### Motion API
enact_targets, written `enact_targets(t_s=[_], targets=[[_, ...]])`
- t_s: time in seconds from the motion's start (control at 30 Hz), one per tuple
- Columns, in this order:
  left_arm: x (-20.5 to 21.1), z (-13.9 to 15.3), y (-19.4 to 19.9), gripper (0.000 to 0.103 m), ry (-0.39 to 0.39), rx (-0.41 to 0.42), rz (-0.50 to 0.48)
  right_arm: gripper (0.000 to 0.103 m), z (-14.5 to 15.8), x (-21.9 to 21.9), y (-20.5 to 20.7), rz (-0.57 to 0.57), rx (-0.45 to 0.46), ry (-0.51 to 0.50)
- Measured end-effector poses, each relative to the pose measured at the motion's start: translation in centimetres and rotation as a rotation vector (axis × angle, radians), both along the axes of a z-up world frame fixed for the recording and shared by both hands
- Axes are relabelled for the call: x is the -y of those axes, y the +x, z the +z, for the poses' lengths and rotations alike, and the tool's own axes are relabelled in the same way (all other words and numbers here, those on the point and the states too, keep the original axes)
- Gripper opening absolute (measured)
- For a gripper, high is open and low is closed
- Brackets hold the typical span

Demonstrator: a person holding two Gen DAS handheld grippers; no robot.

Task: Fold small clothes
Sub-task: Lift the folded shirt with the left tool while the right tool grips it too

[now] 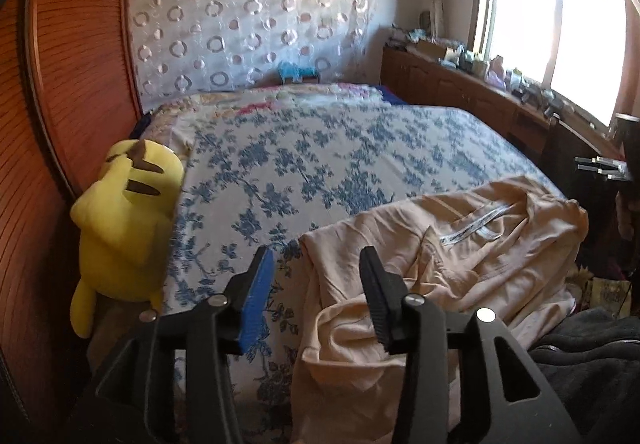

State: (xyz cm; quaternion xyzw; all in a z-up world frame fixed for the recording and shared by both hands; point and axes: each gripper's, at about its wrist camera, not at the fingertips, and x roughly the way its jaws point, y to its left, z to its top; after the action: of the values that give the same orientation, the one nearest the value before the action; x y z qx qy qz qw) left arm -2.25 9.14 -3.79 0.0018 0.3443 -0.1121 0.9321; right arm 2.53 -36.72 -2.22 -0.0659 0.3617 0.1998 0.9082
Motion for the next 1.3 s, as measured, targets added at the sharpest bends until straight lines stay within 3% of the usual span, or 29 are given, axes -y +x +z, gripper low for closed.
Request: enact_targets(t_s=[0.13,0.23,0.43,0.67,0.9,1.07,1.13,1.17,1.2,1.23,1.27,1.3], targets=[[0.6,-1.3,2.2,0.048,0.011,-0.037,-0.018,0.059,-0.5,-0.7,1.8,0.0,0.006,-0.02],[0.7,-2.2,4.0,0.048,0.016,-0.066,-0.022,0.065,-1.7,-1.2,3.6,-0.004,-0.008,-0.039],[-0.1,-4.1,7.3,0.048,-0.029,-0.16,-0.021,0.067,-5.3,-1.4,7.2,-0.016,-0.092,-0.048],[-0.5,-6.1,8.8,0.048,-0.067,-0.234,-0.028,0.067,-7.5,-1.0,8.5,-0.021,-0.161,-0.013],[0.2,-6.1,8.2,0.047,-0.078,-0.232,-0.083,0.067,-7.7,-1.4,8.4,-0.019,-0.158,-0.031],[1.1,-6.0,7.7,0.032,-0.076,-0.232,-0.128,0.067,-7.6,-1.4,8.8,-0.021,-0.161,-0.041],[1.5,-5.8,7.5,0.011,-0.083,-0.22,-0.147,0.066,-7.7,-1.7,8.9,-0.019,-0.159,-0.052],[1.4,-5.5,7.3,0.004,-0.092,-0.2,-0.141,0.06,-7.7,-1.9,8.8,-0.013,-0.156,-0.056],[1.2,-4.9,6.9,0.003,-0.13,-0.166,-0.123,0.053,-7.7,-2.0,8.6,0.0,-0.156,-0.052],[1.0,-4.4,6.5,0.002,-0.161,-0.149,-0.12,0.029,-7.6,-2.2,8.4,0.022,-0.162,-0.033],[1.0,-3.8,5.9,0.002,-0.18,-0.126,-0.123,0.015,-7.6,-2.3,8.3,0.049,-0.176,-0.013],[1.1,-3.1,5.1,0.002,-0.178,-0.093,-0.118,0.013,-7.5,-2.6,7.9,0.059,-0.181,-0.022]])
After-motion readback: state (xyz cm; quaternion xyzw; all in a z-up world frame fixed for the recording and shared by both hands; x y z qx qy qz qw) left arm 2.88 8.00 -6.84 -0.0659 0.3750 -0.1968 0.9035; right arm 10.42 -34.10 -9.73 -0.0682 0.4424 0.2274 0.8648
